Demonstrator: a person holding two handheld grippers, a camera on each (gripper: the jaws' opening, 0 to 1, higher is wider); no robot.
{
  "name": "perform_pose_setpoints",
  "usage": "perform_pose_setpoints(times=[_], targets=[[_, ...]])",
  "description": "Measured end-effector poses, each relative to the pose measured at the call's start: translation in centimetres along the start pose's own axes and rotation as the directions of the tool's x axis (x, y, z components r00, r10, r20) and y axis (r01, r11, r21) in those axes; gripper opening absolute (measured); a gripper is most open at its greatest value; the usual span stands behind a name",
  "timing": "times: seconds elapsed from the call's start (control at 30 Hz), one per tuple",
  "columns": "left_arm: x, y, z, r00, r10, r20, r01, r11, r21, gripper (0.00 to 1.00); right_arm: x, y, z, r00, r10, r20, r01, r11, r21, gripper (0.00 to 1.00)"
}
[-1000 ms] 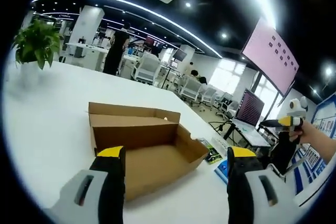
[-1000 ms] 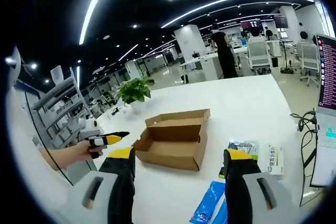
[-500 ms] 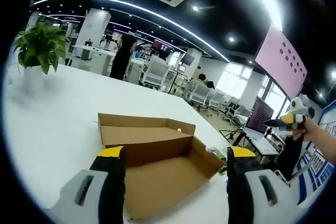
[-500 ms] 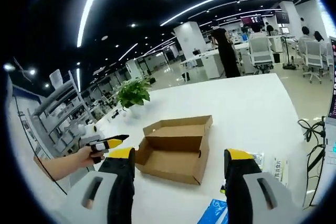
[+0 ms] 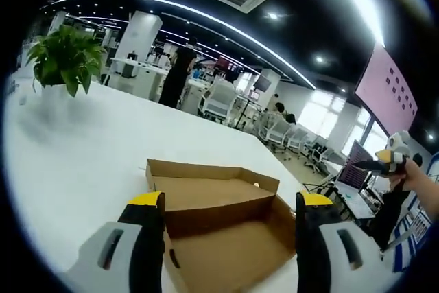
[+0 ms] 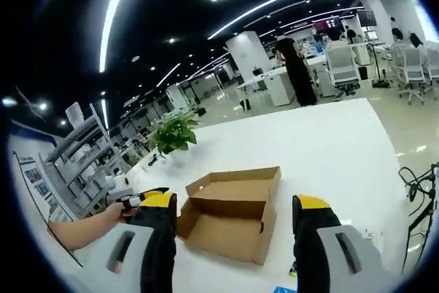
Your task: Operate the shoe box by opening the lid, removing the specified soft item, and placing it in the target area until the item is outside and the box remains undamaged.
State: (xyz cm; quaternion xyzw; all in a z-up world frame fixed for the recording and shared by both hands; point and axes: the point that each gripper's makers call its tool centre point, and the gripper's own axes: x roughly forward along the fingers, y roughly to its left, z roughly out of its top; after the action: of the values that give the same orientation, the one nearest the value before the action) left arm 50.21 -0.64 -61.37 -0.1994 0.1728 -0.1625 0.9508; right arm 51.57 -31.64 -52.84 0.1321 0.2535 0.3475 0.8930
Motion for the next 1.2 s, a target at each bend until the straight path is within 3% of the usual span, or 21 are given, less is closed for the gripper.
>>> perform_pose_setpoints(times=[0.23,0.53,0.8,0.93,1.2], targets=[[1.1,1.7,2.0,1.000,0.019,0.007,-0.019,1.000,0.005,0.78,2.5,0.4,0.9,1.000,0.018,-0.019,-0.018,1.000,0.002,0.68],[2.6,4.4,3.1,0.999,0.038,0.012,-0.038,0.999,-0.029,0.78,4.9,0.3,2.4,1.000,0.014,-0.007,-0.013,0.999,0.036,0.68],[3.8,4.8,4.4,0.999,0.042,0.023,-0.041,0.998,-0.046,0.78,6.9,0.0,2.6,1.000,0.020,-0.021,-0.019,0.997,0.071,0.68],[4.3,5.3,4.4,0.999,0.045,0.014,-0.044,0.997,-0.057,0.78,8.6,-1.1,2.8,0.999,0.020,-0.036,-0.017,0.997,0.077,0.68],[4.8,5.6,2.9,0.998,0.047,-0.037,-0.051,0.991,-0.123,0.77,10.6,-1.9,0.6,0.995,0.027,-0.093,-0.015,0.992,0.129,0.68]])
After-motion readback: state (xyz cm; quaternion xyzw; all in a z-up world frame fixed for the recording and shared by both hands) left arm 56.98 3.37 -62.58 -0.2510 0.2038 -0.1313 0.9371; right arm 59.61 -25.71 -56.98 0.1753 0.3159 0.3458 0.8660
